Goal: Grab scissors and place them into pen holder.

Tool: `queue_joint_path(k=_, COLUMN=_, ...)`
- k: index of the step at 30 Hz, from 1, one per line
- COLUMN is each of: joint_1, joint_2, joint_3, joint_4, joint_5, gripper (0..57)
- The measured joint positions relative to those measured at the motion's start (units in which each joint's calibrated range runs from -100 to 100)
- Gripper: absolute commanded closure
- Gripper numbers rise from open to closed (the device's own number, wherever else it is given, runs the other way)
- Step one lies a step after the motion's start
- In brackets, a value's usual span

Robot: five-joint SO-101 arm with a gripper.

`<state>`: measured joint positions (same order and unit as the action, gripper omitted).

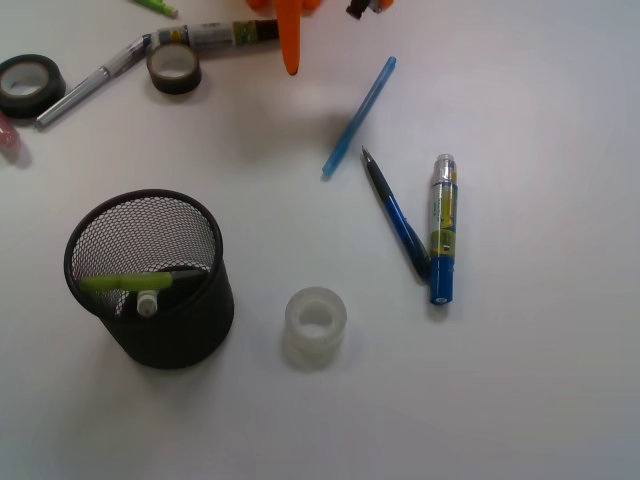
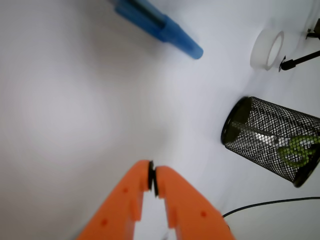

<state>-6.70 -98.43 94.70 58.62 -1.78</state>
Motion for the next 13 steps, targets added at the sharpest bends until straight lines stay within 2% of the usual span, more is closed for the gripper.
queue_joint_path(k=13, joint_1=0.52, joint_2=-0.09, joint_3=0.00, joint_4=2.33, joint_5=0.34, gripper=57.2)
